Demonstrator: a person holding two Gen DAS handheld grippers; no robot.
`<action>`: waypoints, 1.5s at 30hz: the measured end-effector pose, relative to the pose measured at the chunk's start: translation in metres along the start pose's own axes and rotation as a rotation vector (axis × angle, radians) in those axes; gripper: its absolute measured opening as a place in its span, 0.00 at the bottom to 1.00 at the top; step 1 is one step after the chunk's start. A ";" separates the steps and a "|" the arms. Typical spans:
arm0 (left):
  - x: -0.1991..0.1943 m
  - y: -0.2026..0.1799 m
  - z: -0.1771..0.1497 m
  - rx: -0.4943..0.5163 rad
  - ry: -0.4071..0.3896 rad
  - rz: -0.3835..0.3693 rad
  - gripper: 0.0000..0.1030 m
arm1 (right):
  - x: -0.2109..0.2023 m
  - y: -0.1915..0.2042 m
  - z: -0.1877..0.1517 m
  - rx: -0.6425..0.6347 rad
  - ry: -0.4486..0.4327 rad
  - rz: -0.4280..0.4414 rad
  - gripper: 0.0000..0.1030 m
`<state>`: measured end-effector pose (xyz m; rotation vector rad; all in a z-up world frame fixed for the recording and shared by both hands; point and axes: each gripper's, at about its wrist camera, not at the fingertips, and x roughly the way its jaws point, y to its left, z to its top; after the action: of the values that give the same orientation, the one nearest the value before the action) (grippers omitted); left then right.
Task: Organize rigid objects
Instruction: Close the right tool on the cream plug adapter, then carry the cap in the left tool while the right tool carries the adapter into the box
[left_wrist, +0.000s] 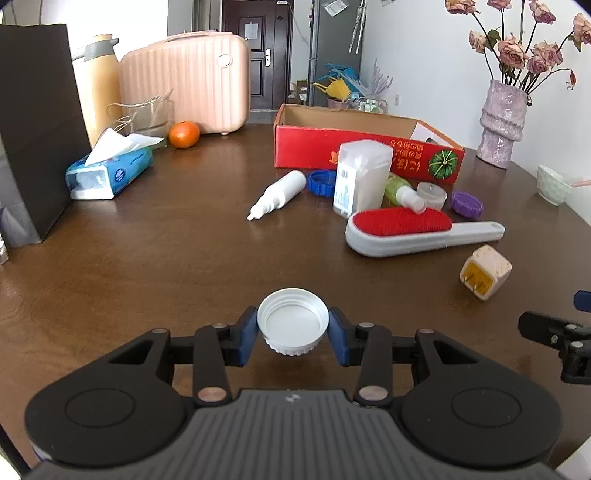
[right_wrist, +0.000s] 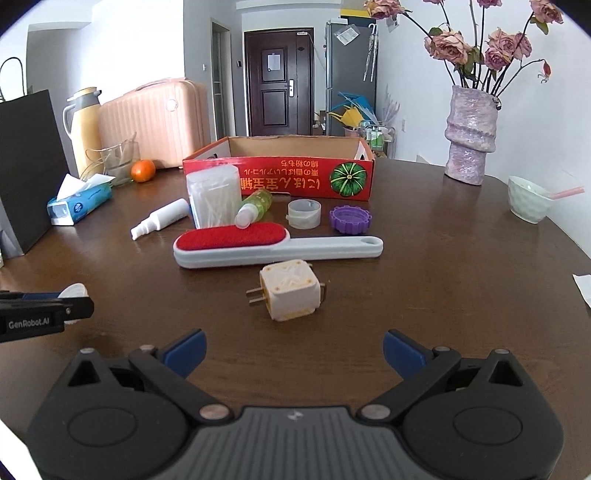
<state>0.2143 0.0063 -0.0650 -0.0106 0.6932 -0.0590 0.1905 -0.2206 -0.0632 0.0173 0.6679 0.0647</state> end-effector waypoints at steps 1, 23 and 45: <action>0.002 0.000 0.003 0.000 -0.003 -0.002 0.40 | 0.002 0.000 0.002 -0.001 -0.001 0.002 0.99; 0.029 -0.010 0.033 0.010 -0.022 -0.013 0.40 | 0.079 0.009 0.031 -0.041 0.009 -0.002 0.82; 0.022 -0.010 0.036 0.006 -0.044 -0.016 0.40 | 0.054 0.009 0.023 -0.038 -0.018 0.039 0.66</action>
<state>0.2532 -0.0053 -0.0512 -0.0120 0.6489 -0.0759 0.2465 -0.2076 -0.0785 -0.0052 0.6483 0.1146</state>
